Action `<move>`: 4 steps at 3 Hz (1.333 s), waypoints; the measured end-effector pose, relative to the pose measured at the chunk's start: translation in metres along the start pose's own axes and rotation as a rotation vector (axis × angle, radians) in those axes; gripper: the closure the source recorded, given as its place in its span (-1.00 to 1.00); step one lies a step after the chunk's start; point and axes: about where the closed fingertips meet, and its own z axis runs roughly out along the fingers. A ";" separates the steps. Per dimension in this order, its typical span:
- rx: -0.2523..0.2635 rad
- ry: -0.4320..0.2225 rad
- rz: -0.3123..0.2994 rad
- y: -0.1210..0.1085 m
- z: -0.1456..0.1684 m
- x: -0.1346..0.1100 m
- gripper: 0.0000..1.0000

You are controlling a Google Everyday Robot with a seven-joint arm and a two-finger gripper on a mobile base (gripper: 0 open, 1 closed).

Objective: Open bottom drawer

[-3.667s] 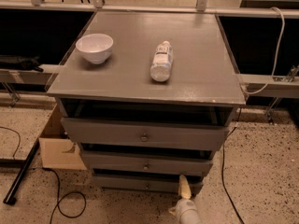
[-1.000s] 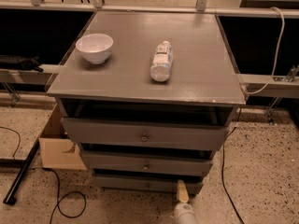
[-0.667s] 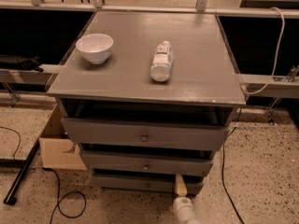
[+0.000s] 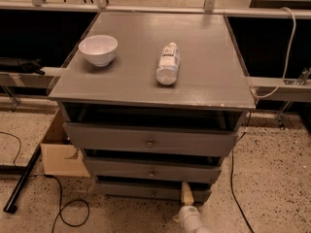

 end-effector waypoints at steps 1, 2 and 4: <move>-0.007 -0.036 0.052 0.004 0.002 -0.006 -1.00; -0.005 -0.053 0.083 0.008 0.001 -0.008 -1.00; 0.011 -0.028 0.088 0.005 0.012 -0.004 -1.00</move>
Offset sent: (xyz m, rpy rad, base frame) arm -0.0079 0.0122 -0.0061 0.1361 0.0092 -0.0014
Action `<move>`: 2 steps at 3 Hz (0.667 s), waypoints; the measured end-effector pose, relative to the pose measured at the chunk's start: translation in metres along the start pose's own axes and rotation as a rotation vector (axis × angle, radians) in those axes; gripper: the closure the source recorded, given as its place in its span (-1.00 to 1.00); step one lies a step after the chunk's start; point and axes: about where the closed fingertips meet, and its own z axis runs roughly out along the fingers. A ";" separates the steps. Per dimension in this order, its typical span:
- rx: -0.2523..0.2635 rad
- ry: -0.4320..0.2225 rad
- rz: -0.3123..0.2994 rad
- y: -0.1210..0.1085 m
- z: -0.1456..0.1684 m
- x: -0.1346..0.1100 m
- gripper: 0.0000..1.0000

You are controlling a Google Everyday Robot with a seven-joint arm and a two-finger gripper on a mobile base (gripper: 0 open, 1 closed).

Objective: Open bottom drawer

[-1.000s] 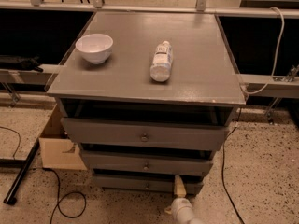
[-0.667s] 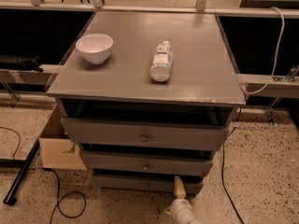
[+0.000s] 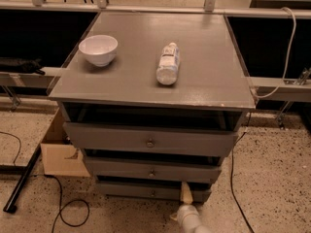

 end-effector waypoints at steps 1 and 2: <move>0.002 0.038 0.019 -0.004 0.015 0.012 -1.00; 0.002 0.038 0.019 -0.002 0.012 0.012 -1.00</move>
Offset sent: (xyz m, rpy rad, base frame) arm 0.0144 -0.0080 -0.0081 -0.0036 0.0146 -0.0365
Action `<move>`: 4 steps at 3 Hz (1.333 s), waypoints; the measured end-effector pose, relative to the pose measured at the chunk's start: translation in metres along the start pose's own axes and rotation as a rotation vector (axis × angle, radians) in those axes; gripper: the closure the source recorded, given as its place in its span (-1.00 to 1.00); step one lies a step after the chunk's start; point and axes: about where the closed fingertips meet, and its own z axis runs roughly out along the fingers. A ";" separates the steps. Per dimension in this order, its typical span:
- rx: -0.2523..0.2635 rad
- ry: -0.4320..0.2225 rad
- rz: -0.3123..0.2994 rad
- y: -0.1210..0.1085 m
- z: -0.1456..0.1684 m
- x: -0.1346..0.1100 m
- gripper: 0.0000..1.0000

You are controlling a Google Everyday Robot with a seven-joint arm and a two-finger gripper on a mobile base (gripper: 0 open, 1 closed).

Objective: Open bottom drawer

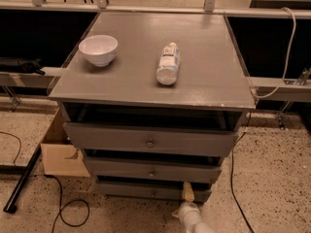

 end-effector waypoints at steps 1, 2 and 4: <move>-0.031 -0.006 0.025 0.007 0.010 -0.004 -1.00; -0.033 -0.007 0.027 0.007 0.011 -0.005 -1.00; -0.164 -0.019 0.151 0.003 0.049 -0.010 -1.00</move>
Offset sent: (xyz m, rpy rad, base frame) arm 0.0060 0.0111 -0.0169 0.0324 0.0532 0.0040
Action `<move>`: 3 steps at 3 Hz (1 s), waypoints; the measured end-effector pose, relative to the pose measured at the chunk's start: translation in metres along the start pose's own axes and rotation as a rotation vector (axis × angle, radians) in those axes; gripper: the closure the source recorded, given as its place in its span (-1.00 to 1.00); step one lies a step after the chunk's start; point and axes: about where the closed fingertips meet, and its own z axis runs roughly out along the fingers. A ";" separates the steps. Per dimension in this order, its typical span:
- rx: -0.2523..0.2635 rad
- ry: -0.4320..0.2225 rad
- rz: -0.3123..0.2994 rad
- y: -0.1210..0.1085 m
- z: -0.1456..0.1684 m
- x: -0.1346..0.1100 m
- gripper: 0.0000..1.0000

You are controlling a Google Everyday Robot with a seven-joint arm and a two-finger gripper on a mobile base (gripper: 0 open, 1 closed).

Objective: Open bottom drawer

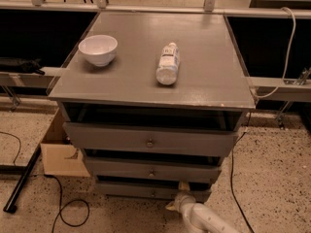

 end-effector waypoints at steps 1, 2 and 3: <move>-0.001 -0.005 -0.004 0.002 -0.002 -0.002 -1.00; -0.029 0.023 0.005 0.000 0.006 0.009 -1.00; -0.029 0.023 0.005 0.000 0.006 0.009 -1.00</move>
Offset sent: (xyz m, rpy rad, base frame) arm -0.0084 0.0089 -0.0096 0.0068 0.0506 0.0406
